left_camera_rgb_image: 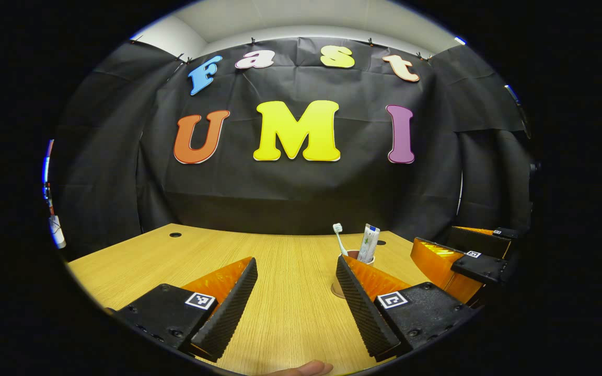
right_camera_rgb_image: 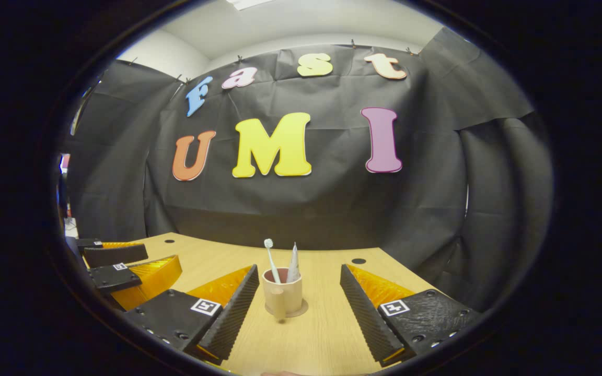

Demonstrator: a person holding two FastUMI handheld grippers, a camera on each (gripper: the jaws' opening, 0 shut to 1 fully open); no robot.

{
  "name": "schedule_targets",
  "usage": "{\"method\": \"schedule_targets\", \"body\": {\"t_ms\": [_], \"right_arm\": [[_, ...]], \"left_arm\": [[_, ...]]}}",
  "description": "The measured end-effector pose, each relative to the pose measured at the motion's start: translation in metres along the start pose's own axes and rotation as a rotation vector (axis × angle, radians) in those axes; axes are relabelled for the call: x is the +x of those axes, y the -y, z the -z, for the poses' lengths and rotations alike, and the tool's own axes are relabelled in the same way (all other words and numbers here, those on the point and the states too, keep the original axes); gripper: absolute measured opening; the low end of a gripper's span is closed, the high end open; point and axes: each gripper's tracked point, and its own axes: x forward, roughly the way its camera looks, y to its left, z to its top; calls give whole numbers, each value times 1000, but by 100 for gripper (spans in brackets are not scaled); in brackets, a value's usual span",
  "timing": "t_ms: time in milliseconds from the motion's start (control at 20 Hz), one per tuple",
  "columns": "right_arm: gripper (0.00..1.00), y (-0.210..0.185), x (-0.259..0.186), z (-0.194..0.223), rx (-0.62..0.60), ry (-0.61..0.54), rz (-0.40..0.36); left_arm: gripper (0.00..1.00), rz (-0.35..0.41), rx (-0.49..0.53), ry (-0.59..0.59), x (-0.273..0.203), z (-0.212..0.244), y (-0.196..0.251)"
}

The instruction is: Put the toothbrush and toothpaste on the desktop into the cup, then pick up the cup and place it on the coaster on the desktop.

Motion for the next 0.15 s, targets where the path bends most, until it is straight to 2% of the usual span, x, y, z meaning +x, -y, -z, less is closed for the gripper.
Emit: {"method": "schedule_targets", "body": {"t_ms": [150], "right_arm": [[94,-2,1,1,-3,-2,-5]], "left_arm": [[96,-11,3,15,0,-5,-3]]}}
